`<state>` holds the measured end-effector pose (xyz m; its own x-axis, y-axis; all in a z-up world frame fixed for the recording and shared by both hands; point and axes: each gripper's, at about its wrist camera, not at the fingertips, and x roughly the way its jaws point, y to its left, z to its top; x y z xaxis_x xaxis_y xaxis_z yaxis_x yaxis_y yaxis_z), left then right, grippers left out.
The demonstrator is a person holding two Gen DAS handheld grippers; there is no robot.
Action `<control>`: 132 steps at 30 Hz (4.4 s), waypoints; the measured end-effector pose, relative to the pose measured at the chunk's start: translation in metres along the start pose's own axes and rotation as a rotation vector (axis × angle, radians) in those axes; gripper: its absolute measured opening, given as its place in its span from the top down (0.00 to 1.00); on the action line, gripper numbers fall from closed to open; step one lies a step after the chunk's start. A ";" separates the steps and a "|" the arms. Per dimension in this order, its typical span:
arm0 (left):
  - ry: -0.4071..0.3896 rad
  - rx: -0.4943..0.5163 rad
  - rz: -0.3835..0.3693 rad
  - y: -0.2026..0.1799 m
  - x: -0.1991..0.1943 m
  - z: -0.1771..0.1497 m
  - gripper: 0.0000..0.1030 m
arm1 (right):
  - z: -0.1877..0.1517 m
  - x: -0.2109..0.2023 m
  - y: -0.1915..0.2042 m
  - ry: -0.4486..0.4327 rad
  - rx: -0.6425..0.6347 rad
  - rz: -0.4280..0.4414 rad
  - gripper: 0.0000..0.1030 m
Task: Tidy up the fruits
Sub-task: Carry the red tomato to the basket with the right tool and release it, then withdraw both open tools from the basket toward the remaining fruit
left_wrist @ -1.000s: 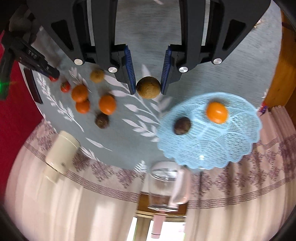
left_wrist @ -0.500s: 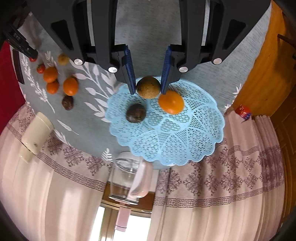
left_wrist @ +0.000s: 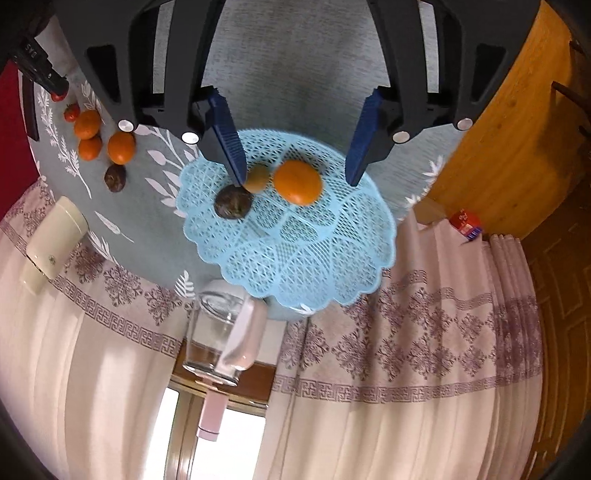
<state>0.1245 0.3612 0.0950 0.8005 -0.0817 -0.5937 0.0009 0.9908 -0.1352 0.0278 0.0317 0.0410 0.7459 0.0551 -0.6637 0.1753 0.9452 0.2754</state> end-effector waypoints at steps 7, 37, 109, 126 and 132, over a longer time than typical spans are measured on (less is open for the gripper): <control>-0.019 -0.022 0.027 0.007 -0.008 0.005 0.33 | 0.007 -0.003 0.014 -0.008 -0.016 0.041 0.72; -0.088 -0.118 0.084 0.041 -0.032 0.019 0.16 | 0.056 0.055 0.197 -0.001 -0.311 0.285 0.72; -0.086 -0.107 -0.006 0.016 -0.036 0.016 0.03 | 0.013 0.017 -0.017 -0.050 0.243 0.011 0.24; -0.066 -0.035 -0.041 -0.012 -0.033 0.008 0.03 | 0.013 0.013 -0.046 -0.052 0.261 -0.043 0.24; -0.051 0.013 -0.065 -0.031 -0.030 0.001 0.03 | 0.012 0.015 -0.037 -0.048 0.213 -0.043 0.24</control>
<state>0.1012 0.3333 0.1177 0.8279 -0.1404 -0.5431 0.0609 0.9849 -0.1618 0.0404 -0.0067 0.0291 0.7636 -0.0036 -0.6457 0.3351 0.8569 0.3916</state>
